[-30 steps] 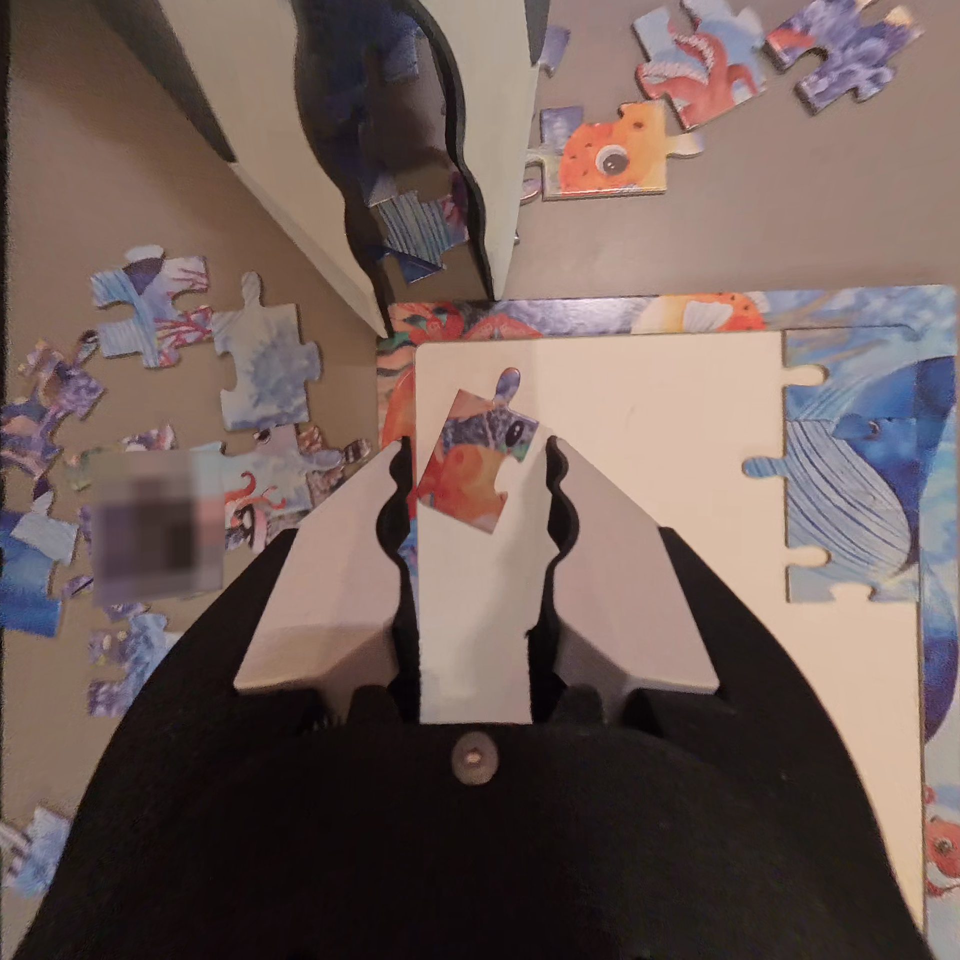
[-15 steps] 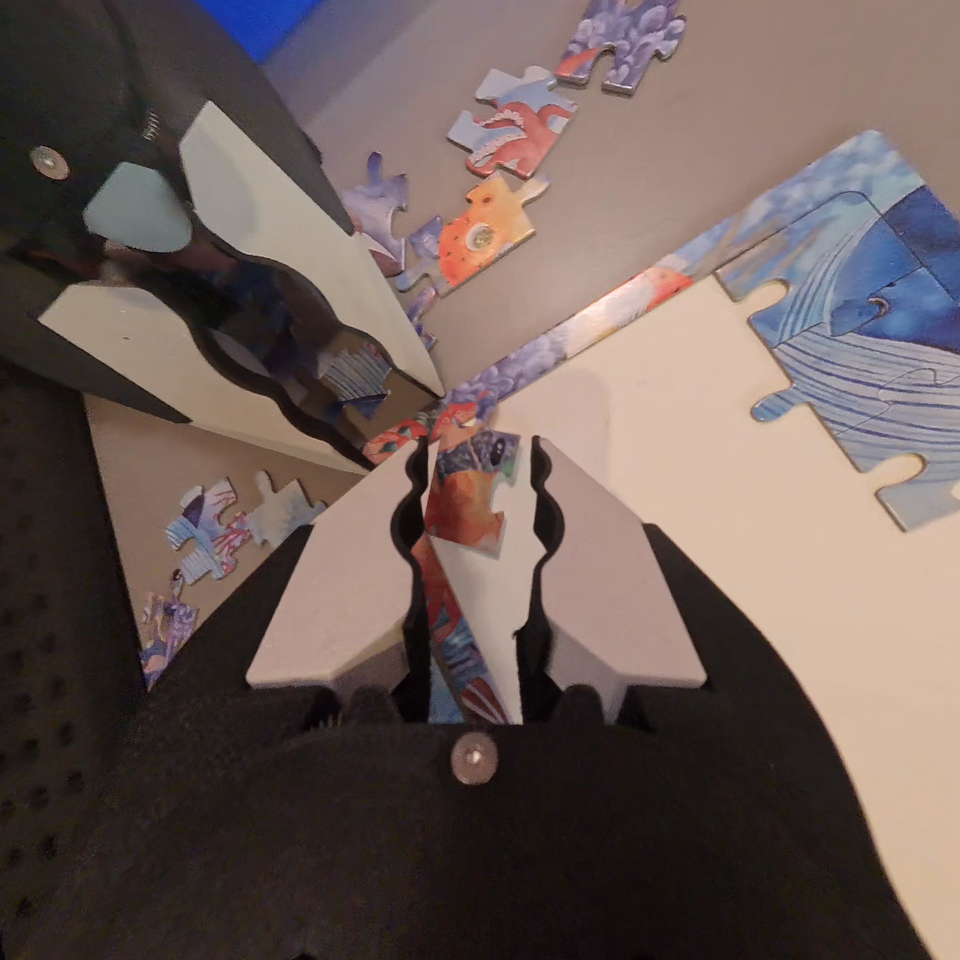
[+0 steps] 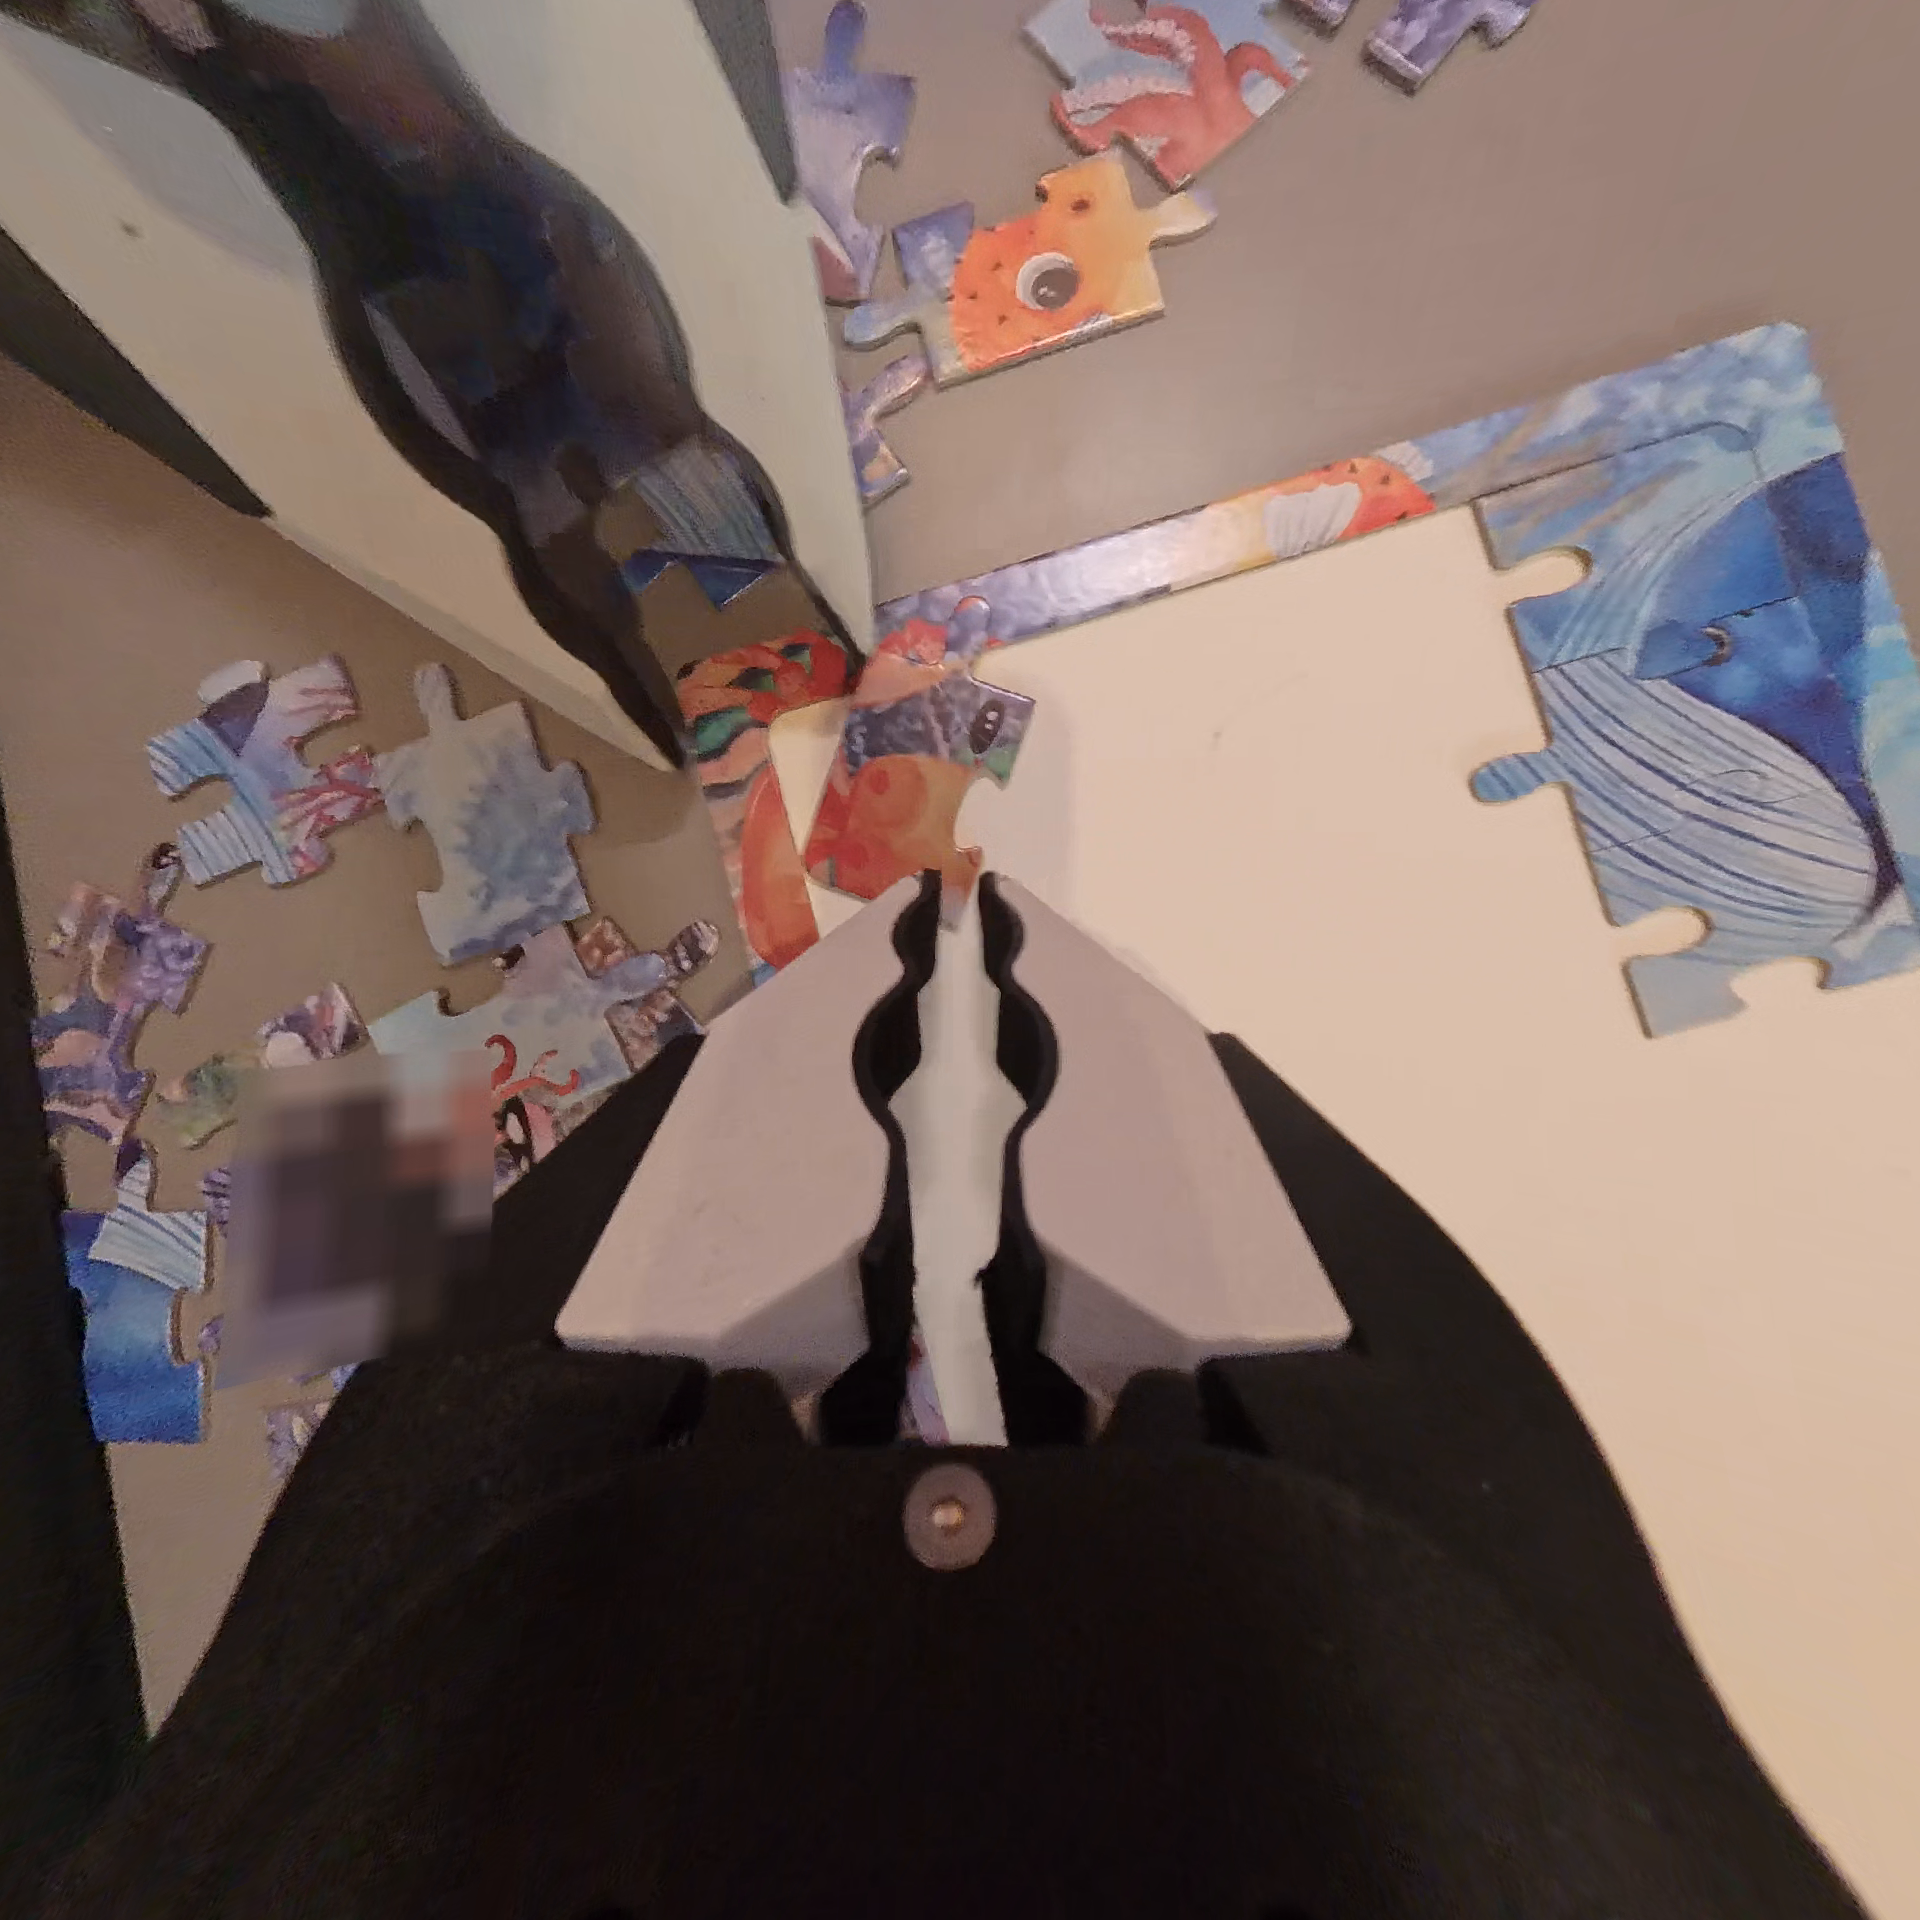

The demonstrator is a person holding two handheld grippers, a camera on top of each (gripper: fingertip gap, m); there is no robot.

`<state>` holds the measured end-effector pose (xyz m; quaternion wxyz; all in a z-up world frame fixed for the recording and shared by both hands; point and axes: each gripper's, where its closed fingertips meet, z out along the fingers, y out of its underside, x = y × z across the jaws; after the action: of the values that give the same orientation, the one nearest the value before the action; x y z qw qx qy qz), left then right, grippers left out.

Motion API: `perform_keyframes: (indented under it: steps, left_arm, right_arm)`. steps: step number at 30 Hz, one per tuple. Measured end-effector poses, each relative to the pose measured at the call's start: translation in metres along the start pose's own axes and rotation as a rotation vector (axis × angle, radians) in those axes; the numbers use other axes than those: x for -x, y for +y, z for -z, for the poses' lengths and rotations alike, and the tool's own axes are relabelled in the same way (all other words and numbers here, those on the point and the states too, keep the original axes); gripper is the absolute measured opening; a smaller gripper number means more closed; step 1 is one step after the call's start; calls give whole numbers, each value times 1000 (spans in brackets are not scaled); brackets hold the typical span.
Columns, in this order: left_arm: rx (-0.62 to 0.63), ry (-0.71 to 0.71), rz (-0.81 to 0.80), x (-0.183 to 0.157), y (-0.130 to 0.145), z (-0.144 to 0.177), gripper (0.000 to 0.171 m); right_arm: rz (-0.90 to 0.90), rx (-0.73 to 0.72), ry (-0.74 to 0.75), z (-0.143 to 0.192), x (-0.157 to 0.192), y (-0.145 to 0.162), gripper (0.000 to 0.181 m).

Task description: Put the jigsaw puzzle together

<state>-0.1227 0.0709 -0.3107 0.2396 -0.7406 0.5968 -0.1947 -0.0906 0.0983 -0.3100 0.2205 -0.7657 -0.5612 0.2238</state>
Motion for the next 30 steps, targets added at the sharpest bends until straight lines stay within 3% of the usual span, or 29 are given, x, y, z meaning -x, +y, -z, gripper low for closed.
perform_keyframes:
  steps: [9, 12, 16, 19, 23, 30]
  left_arm:
    - [0, 18, 26, 10, -8, -6, 47]
    - [-4, 27, 29, 9, -6, -2, 47]
    - [12, 16, 8, 9, 2, 7, 54]
    - [17, -3, 11, 11, 7, 11, 60]
    - [34, -12, -5, 9, 10, 4, 57]
    - [31, -17, -7, 8, 9, 4, 54]
  right_arm:
    - [-26, -43, -141, -4, 25, -6, 0]
    - [-20, -74, -101, 3, 12, -13, 4]
    - [57, -115, -1, 10, -14, -27, 24]
    - [89, -55, -10, 1, -18, -23, 33]
    - [129, -24, -54, -13, -7, -21, 16]
    - [150, -1, -111, -13, 6, -21, 7]
